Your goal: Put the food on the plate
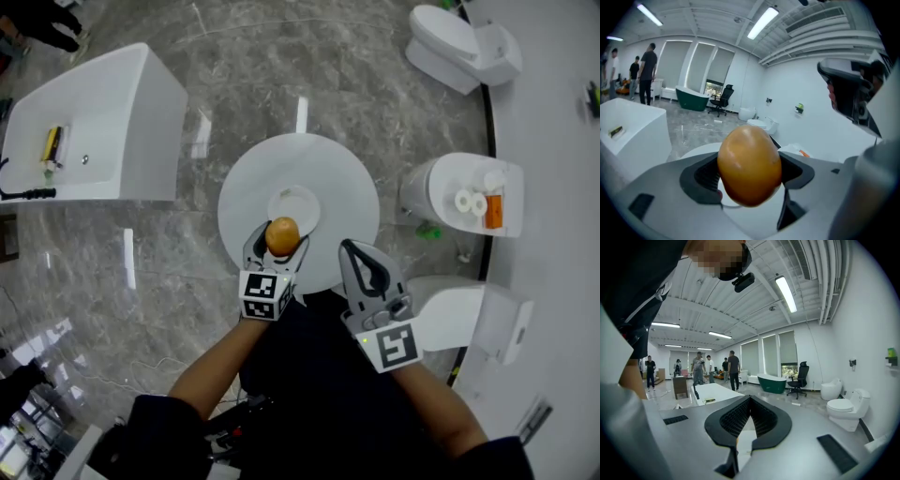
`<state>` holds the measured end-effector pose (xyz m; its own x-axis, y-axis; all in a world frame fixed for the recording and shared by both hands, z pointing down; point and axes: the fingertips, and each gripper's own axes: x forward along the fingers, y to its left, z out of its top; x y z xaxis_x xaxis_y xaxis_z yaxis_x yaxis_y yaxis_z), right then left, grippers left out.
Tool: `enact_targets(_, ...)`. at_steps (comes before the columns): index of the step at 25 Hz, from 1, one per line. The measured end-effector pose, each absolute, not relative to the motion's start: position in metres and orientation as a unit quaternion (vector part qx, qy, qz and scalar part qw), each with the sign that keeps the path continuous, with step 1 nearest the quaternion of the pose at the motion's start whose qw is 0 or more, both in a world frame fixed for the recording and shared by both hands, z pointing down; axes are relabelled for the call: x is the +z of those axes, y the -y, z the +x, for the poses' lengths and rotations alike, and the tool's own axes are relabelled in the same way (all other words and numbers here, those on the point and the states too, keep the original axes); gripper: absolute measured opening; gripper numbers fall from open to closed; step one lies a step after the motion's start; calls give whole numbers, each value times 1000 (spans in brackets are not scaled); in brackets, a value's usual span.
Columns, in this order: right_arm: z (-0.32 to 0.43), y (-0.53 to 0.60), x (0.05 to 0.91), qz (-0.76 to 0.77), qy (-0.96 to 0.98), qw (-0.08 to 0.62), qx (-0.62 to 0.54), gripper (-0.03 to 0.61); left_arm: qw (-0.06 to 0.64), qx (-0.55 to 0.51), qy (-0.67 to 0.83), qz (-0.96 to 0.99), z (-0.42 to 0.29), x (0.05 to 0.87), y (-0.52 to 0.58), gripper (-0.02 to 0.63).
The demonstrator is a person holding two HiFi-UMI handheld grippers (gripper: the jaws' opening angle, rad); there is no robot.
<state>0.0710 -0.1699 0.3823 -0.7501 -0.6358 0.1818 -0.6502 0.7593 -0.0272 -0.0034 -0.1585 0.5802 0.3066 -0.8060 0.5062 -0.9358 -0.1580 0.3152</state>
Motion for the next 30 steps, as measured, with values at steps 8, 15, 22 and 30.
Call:
enact_targets(8, 73, 168, 379, 354, 931, 81, 27, 6, 281, 145, 544, 777, 12, 610, 162, 350)
enact_targets(15, 59, 157, 383, 342, 935, 91, 29, 6, 296, 161, 523, 783, 16, 632, 158, 350)
enact_targets(22, 68, 157, 388, 351, 930, 105, 30, 6, 314, 174, 523, 773, 6, 657, 156, 350)
enact_targets(30, 60, 161, 395, 341, 933, 102, 45, 6, 309, 185, 511, 781, 9, 669, 168, 350)
